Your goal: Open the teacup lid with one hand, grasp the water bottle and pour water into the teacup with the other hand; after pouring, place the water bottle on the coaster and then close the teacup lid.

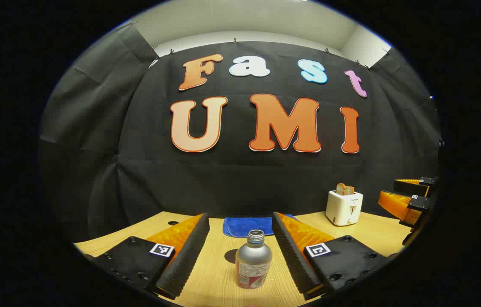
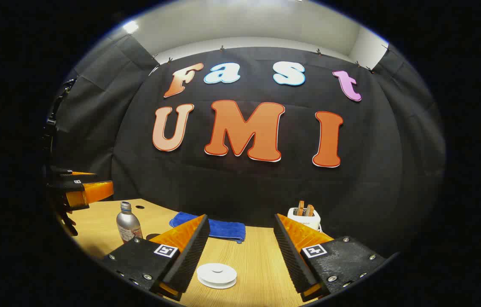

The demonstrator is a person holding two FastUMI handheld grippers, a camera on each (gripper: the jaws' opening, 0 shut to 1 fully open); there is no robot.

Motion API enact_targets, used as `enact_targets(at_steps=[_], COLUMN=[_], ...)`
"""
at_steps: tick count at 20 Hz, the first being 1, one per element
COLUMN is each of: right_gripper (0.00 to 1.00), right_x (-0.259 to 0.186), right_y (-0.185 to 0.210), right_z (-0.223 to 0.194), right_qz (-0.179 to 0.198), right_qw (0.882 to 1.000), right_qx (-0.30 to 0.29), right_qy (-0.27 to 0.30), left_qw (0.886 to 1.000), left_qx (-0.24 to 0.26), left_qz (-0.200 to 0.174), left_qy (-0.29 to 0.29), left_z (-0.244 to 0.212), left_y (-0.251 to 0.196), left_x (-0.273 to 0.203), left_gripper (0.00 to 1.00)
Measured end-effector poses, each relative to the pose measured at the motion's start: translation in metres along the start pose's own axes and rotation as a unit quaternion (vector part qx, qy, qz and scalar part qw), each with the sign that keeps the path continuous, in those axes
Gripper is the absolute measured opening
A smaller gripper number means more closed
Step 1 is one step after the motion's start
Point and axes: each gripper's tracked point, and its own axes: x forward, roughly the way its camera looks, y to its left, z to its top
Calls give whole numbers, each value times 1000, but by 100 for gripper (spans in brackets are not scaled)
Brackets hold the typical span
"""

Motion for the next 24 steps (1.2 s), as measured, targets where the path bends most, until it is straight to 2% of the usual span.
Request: enact_targets(at_steps=[5,18,24], right_gripper=[90,90,91], right_x=[5,19,28], right_y=[1,23,34], right_z=[-5,-24,-57], right_qz=[0,19,28], right_qw=[1000,999,996], right_qx=[2,-1,9], right_qy=[6,43,81], left_qw=[1000,1000,1000], left_qx=[17,21,16], left_qz=[11,8,11], left_qy=[9,3,10], left_z=[-3,1,-7], left_y=[8,11,16], left_x=[-1,-6,-7], left_gripper=[97,96,96])
